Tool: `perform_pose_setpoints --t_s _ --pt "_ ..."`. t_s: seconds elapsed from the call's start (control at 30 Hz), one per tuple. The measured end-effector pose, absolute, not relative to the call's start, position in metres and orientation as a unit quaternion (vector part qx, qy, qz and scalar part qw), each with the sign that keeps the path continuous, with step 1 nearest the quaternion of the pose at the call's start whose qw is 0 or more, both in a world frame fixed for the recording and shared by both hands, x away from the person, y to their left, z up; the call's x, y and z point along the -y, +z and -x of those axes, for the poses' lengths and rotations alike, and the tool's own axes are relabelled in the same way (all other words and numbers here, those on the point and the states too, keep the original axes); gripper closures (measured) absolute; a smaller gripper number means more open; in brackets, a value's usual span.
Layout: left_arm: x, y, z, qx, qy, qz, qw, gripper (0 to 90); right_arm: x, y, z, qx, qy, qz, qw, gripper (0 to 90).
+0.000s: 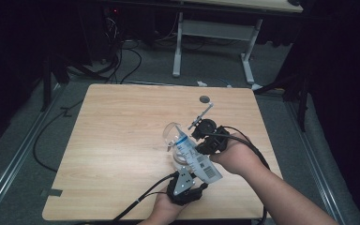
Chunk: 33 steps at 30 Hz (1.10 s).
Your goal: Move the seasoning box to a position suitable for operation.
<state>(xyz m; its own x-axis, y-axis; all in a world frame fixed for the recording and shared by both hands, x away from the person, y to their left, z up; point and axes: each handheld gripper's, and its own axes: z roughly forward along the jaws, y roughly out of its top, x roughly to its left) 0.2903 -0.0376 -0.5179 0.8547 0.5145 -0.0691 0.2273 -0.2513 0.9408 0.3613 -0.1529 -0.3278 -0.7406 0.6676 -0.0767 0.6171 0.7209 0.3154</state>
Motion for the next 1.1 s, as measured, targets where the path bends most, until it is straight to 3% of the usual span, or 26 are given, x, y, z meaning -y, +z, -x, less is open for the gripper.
perform_pose_setpoints --t_s 1.1 --pt "0.0277 -0.5206 -0.2889 -0.235 0.128 -0.782 0.563 48.3 0.1544 -0.3244 -0.3632 -0.919 0.137 -0.356 0.096 90.0"
